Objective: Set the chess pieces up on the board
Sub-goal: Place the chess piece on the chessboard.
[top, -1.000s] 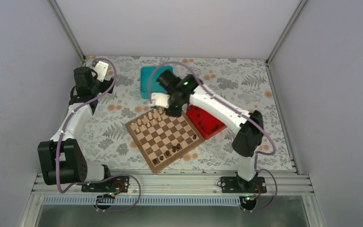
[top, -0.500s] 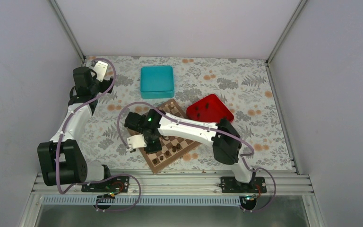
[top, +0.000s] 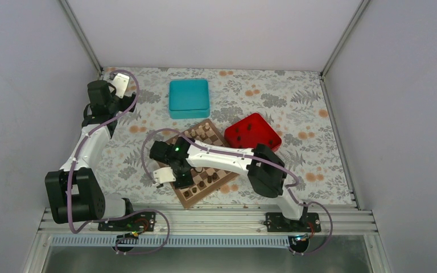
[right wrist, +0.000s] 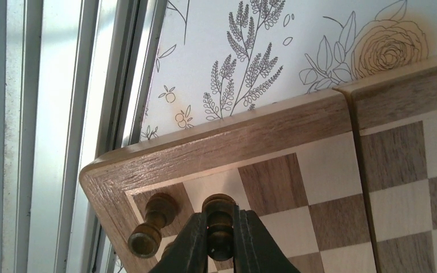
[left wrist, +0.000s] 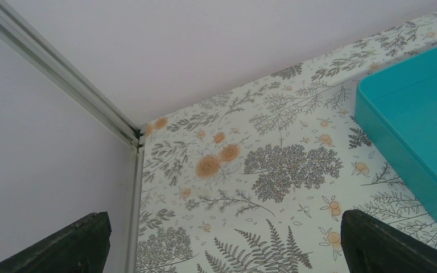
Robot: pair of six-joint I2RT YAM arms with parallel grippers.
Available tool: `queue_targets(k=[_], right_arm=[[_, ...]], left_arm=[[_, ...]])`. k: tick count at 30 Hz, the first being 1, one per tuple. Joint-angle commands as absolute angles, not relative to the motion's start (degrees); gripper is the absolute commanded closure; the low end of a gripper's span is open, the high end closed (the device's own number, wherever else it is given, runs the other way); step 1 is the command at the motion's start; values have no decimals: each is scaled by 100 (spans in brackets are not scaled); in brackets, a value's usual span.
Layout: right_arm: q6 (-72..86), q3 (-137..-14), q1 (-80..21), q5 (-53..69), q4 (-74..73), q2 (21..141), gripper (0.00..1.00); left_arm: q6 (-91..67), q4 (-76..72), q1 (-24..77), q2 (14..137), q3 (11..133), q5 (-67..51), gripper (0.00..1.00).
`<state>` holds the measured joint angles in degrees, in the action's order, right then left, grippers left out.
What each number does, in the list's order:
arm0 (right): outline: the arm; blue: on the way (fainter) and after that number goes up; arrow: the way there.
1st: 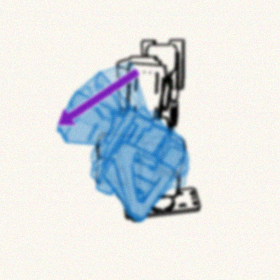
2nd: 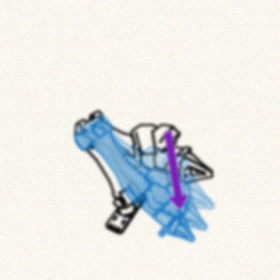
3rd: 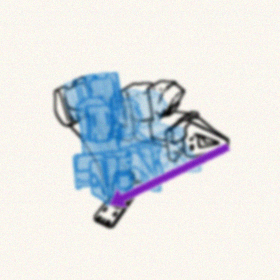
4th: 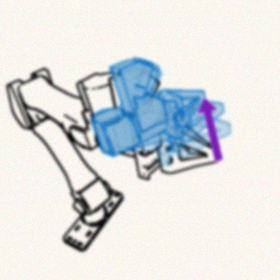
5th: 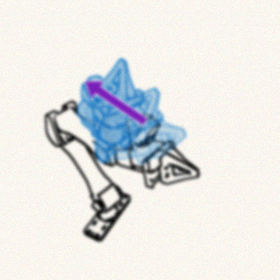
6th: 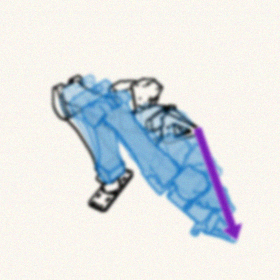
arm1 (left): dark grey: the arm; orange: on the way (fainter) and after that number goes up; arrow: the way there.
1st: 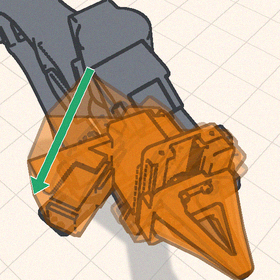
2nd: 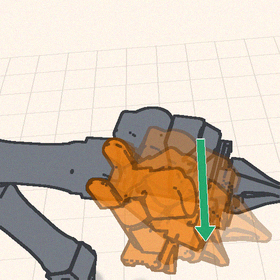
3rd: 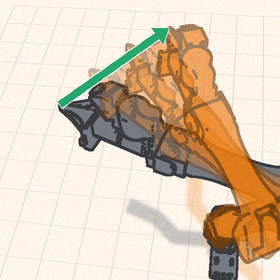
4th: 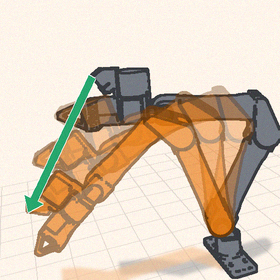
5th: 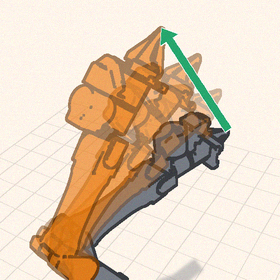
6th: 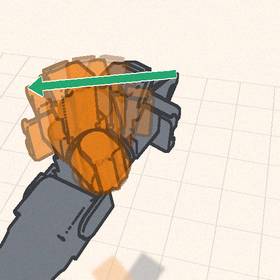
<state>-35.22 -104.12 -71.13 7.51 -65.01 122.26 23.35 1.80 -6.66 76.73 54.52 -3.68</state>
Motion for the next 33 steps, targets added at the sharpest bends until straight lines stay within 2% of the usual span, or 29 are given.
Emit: queue_targets(k=[1, 33], right_arm=[[-3445, -10388, -7185, 833, -6379, 12407, 94], [-3438, -10181, -7185, 699, -6441, 12506, 92]], left_arm=[[2302, 20, -704, 7554, 5427, -474, 0], [2302, 0, -738, 7585, 5397, -533, 0]])
